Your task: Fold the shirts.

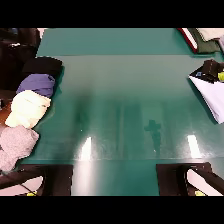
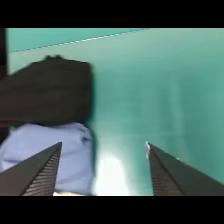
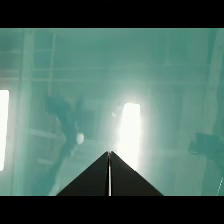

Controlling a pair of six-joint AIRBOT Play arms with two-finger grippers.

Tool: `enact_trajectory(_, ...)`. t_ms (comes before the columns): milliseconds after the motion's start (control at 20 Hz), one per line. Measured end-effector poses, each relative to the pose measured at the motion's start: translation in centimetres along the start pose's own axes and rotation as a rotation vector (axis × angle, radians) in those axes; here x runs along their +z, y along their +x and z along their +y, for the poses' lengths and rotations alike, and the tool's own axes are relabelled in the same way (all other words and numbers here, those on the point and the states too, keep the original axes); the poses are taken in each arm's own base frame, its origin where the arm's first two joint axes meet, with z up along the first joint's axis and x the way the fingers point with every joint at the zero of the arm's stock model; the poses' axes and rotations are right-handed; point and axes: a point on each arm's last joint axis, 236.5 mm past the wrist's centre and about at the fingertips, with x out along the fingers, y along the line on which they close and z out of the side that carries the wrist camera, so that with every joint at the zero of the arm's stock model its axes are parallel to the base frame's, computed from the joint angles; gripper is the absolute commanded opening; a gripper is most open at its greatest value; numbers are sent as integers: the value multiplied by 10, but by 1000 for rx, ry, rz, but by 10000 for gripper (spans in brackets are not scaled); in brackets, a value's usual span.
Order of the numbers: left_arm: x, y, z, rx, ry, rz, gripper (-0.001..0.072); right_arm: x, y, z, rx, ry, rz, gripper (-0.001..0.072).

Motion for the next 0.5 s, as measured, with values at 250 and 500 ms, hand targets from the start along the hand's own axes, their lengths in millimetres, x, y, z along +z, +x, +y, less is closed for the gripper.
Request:
enact_trajectory(250,-46,120,27,83,-7,159,624,-7,0,1,2,0,28,23)
enact_trajectory(500,-85,207,42,114,6,214,623,-17,-1,2,7,-1,70,23)
